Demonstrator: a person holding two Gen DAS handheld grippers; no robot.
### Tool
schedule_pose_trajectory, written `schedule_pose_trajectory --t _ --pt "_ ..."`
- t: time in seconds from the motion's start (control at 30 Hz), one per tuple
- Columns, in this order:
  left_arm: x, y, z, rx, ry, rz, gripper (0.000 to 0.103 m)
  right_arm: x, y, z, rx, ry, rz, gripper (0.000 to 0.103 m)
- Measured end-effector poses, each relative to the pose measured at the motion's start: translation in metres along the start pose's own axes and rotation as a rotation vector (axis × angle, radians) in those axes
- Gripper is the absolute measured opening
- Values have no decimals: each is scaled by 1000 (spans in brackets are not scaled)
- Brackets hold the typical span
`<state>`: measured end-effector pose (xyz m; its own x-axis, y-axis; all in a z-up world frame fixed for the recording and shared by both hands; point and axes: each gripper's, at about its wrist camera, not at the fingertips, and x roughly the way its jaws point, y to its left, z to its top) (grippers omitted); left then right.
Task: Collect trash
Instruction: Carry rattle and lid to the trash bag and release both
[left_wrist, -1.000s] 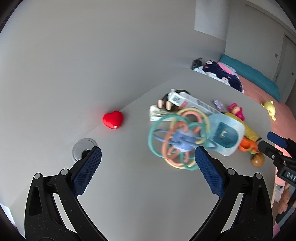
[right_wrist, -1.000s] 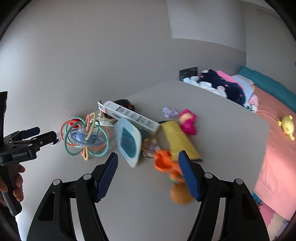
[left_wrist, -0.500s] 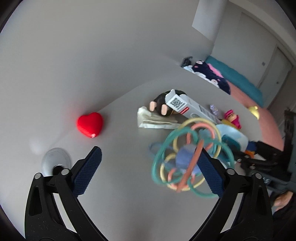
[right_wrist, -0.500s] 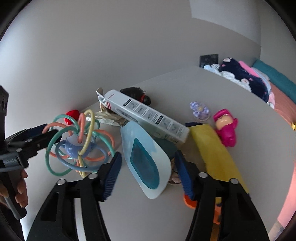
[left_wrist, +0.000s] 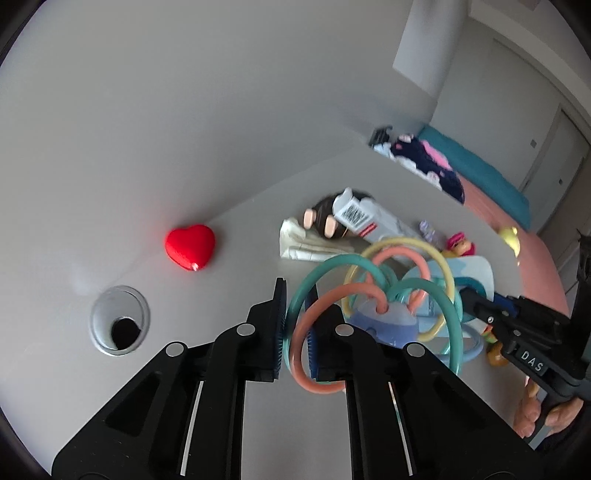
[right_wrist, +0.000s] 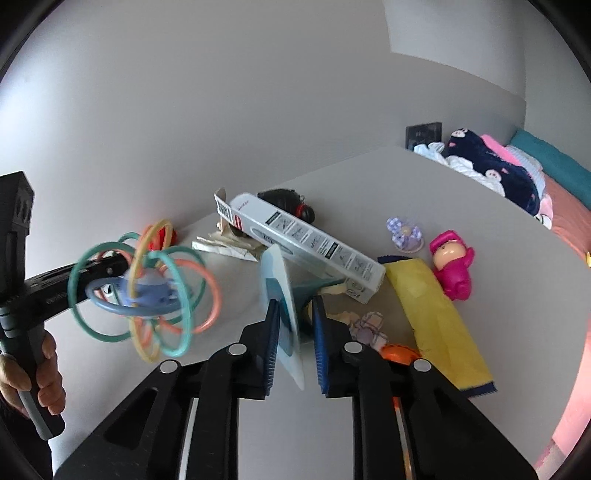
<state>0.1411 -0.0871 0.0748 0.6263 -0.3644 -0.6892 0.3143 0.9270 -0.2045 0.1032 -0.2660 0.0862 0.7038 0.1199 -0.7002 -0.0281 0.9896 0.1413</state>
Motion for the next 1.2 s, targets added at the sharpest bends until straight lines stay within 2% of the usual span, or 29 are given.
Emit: schedule_pose_trajectory --t 0.27,0.5,0.63,0.87,1.0,1.2 --pt "-39 -19 9 32 -44 13 10 -45 -15 0 37 -74 15 18" --pt "-71 -77 11 105 -85 -15 10 -118 -41 -13 66 -176 -24 18" --pt "-85 -129 6 166 -101 -60 10 -168 -69 -29 103 -240 -71 18" --pt "-92 -221 -24 273 -93 -178 10 -252 -125 -75 171 -317 -196 18" --pt "-89 -277 -46 346 -65 -253 10 -298 -163 -115 241 -345 -292 18" --pt "-82 -368 -93 485 -7 -375 10 -345 -211 -175 354 -356 -421 18"
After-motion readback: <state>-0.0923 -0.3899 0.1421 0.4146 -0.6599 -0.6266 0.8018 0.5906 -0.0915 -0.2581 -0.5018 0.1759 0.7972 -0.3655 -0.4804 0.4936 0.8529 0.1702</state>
